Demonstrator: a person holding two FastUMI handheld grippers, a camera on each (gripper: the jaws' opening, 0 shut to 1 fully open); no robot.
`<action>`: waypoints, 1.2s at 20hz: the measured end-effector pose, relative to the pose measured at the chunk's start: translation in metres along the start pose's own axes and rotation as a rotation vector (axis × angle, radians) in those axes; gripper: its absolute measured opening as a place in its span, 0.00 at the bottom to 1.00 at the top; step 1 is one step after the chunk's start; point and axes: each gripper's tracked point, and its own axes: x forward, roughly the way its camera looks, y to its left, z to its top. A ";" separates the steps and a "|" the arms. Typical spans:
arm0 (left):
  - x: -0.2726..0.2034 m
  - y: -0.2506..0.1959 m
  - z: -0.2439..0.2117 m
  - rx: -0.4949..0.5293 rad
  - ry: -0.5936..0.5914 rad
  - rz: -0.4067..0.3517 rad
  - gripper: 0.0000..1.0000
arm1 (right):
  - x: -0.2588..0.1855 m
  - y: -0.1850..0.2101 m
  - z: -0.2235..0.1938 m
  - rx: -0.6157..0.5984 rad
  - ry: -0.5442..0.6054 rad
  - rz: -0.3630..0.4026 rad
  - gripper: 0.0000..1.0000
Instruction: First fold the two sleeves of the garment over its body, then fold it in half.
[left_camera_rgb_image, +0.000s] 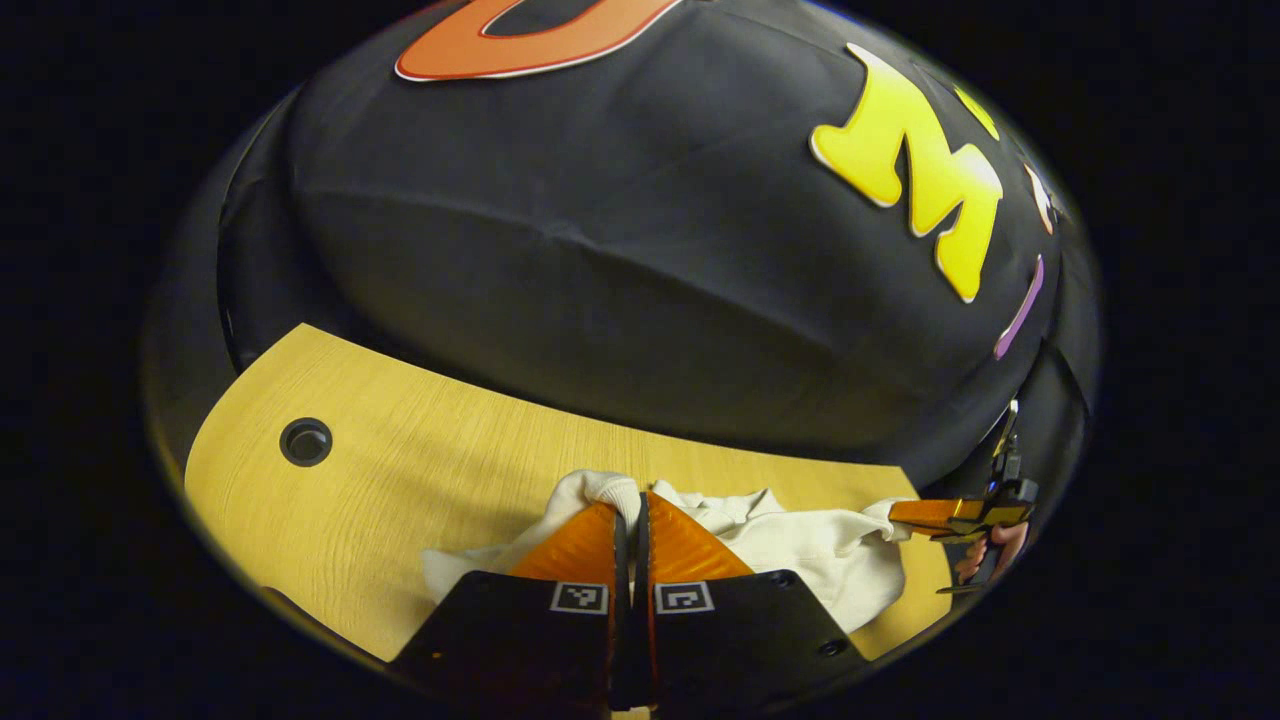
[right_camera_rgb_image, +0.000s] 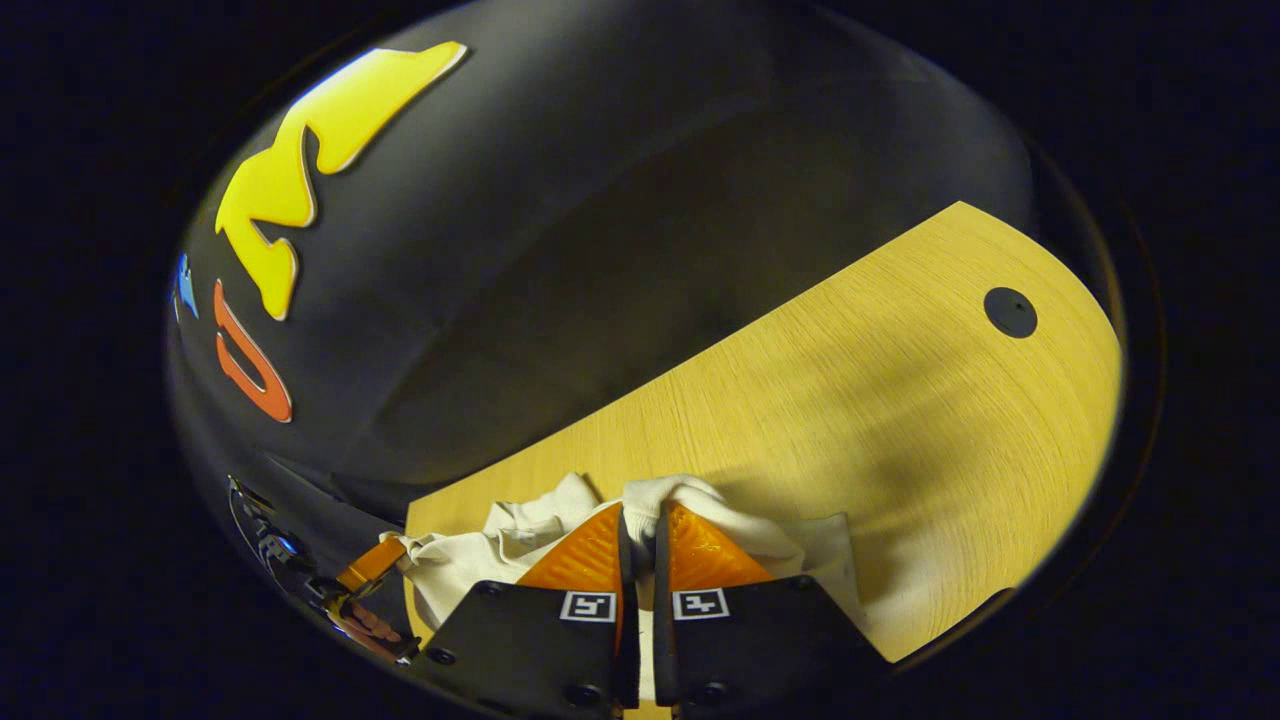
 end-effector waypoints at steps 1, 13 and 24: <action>0.006 0.005 -0.006 0.017 0.002 0.019 0.03 | 0.013 -0.006 -0.002 -0.008 -0.004 -0.020 0.06; -0.038 0.000 0.048 0.180 -0.146 0.115 1.00 | -0.043 0.014 0.024 -0.076 -0.166 -0.052 0.69; -0.283 -0.105 0.171 0.317 -0.576 0.183 0.98 | -0.296 0.159 0.067 -0.561 -0.646 0.000 0.86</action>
